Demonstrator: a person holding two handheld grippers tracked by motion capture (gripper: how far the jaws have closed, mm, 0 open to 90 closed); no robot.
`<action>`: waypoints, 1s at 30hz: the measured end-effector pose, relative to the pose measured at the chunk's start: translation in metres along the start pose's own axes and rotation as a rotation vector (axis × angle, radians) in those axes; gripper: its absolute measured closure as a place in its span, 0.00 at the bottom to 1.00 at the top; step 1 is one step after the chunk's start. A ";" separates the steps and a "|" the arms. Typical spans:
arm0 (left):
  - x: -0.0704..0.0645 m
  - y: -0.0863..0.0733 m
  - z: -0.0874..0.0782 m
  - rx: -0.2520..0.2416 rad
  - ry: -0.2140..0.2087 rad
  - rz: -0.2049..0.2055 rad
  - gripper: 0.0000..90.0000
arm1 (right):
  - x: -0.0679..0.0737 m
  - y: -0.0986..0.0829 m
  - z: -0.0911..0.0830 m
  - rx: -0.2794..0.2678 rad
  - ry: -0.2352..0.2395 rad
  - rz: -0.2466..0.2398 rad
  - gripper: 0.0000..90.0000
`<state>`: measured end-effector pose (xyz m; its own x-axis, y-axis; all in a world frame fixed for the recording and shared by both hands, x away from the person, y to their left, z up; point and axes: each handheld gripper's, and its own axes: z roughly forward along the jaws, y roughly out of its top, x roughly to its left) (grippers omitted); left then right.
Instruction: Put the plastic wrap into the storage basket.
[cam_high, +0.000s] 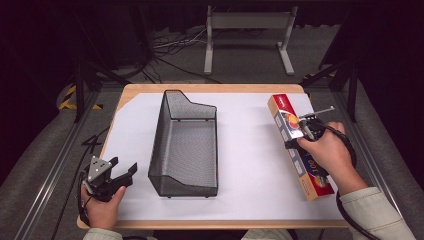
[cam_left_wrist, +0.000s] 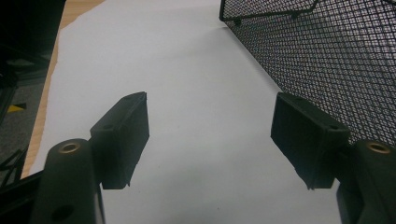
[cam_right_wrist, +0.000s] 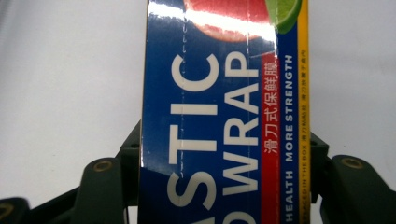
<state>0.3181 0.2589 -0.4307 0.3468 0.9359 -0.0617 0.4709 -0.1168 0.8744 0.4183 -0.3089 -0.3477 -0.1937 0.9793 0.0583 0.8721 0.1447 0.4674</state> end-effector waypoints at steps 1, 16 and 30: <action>0.000 0.000 0.000 -0.001 0.002 0.002 0.32 | 0.000 0.001 -0.002 -0.001 0.001 -0.003 0.45; 0.000 0.000 0.000 -0.001 0.000 0.003 0.32 | 0.015 0.014 -0.031 -0.046 0.019 -0.016 0.45; 0.000 -0.001 -0.001 -0.004 0.002 0.003 0.32 | 0.052 0.024 -0.038 -0.071 0.070 -0.095 0.45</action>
<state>0.3169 0.2598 -0.4307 0.3466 0.9362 -0.0585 0.4666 -0.1180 0.8766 0.4123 -0.2597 -0.2997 -0.3073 0.9490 0.0711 0.8149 0.2238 0.5346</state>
